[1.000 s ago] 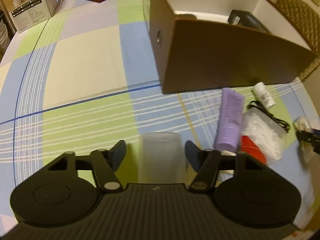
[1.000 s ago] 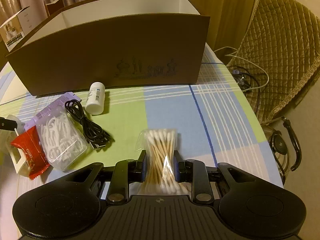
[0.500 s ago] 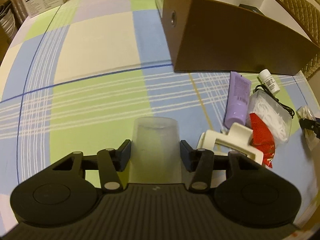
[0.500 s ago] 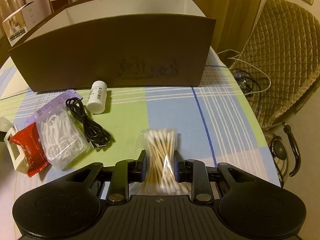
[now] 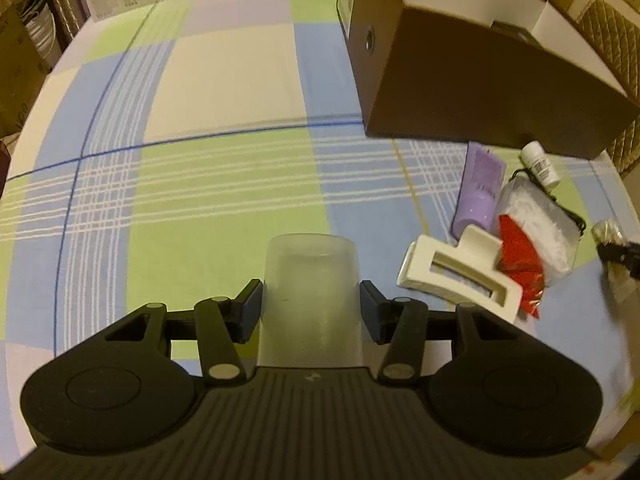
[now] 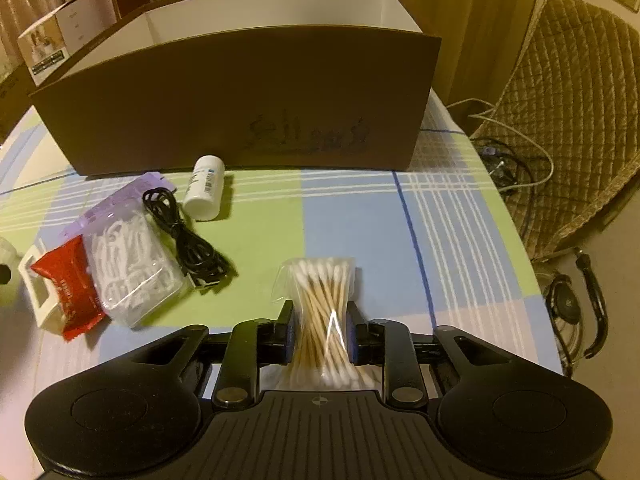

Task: Organize objects
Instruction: 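Carry the clear cup with the left tool while the right tool carries the swab bag into the box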

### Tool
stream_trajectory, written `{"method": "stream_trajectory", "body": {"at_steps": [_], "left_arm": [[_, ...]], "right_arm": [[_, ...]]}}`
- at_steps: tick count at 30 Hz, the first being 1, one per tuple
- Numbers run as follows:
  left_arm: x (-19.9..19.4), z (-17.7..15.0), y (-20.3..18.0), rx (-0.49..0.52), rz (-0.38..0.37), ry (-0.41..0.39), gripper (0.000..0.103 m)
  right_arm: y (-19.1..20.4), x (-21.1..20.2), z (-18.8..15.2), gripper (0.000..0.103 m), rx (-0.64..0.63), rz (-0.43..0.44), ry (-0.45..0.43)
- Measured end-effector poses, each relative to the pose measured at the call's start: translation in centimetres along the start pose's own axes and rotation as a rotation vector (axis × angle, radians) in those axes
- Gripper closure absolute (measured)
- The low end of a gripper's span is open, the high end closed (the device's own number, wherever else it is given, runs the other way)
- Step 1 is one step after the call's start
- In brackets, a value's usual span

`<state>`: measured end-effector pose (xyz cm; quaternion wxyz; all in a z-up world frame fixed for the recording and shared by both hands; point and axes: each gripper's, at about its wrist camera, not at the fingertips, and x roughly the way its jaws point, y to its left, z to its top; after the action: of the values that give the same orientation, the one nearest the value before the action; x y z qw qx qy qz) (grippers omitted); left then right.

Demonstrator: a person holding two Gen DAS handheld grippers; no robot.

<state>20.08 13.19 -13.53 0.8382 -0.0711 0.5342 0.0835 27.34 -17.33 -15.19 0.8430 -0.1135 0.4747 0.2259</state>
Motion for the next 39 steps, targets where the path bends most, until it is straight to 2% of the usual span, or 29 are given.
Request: {"method": "stream_trajectory", "body": {"at_steps": [3, 8, 16, 20, 32, 39], "left_arm": [[-1.1, 0.3, -0.2, -0.005, -0.004, -0.023, 0.056], [-3.4, 1.4, -1.3, 0.008, -0.028, -0.078, 0.056], [-6.4, 4.6, -4.2, 0.047, -0.090, -0.169, 0.056], [-7.1, 6.9, -5.9, 0.070, -0.125, -0.209, 0.056], [-7.4, 14.4, -10.4, 0.116, -0.164, -0.303, 0.056], [-5.3, 17.7, -11.5, 0.102, -0.159, -0.288, 0.056]], "right_arm": [[-0.3, -0.6, -0.1, 0.083, 0.016, 0.030, -0.002], [-0.5, -3.0, 1.0, 0.084, 0.043, 0.097, -0.053], [-0.2, -7.5, 5.3, 0.084, 0.050, 0.215, -0.174], [0.3, -8.4, 7.9, 0.084, 0.028, 0.259, -0.221], [1.2, -8.2, 16.3, 0.084, -0.035, 0.304, -0.346], [0.8, -5.8, 19.2, 0.084, -0.049, 0.296, -0.338]]}}
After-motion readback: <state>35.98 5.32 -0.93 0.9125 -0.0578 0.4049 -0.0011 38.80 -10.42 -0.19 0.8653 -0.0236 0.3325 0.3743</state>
